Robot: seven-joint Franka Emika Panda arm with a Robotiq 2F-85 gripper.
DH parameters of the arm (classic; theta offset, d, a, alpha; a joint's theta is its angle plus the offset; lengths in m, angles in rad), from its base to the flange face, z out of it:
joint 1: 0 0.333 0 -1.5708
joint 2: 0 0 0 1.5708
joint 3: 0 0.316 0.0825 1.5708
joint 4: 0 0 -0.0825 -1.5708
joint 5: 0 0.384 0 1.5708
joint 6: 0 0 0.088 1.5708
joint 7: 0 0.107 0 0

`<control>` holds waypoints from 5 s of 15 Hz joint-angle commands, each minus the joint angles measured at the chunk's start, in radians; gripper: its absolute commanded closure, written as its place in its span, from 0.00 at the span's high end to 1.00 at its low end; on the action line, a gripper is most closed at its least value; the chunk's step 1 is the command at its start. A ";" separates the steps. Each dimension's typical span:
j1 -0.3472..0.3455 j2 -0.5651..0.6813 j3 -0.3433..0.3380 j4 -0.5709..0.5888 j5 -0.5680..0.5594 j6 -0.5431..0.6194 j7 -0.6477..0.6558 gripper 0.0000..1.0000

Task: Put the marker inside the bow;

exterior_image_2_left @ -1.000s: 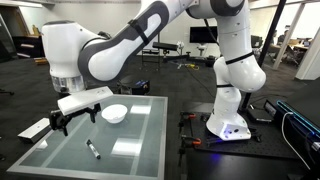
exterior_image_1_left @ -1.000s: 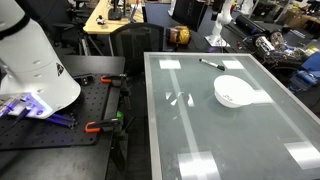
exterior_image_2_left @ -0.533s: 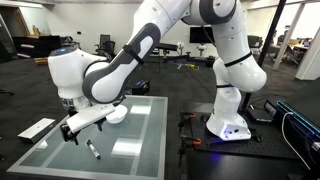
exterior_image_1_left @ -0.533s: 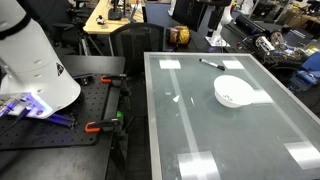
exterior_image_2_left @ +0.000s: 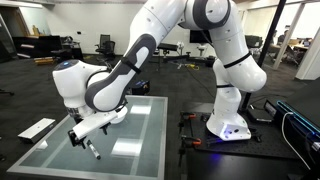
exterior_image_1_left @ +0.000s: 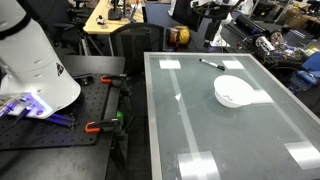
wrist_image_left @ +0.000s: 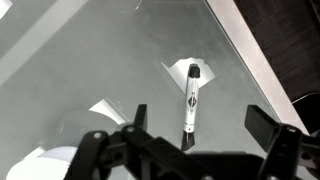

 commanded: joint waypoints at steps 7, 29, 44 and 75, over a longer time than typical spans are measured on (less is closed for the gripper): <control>0.016 0.019 -0.030 0.003 -0.002 0.067 0.009 1.00; -0.003 0.213 -0.058 0.113 0.091 0.159 -0.019 0.74; 0.022 0.193 -0.086 0.108 0.083 0.146 0.006 0.05; -0.001 -0.122 -0.220 -0.138 -0.313 -0.110 0.680 0.05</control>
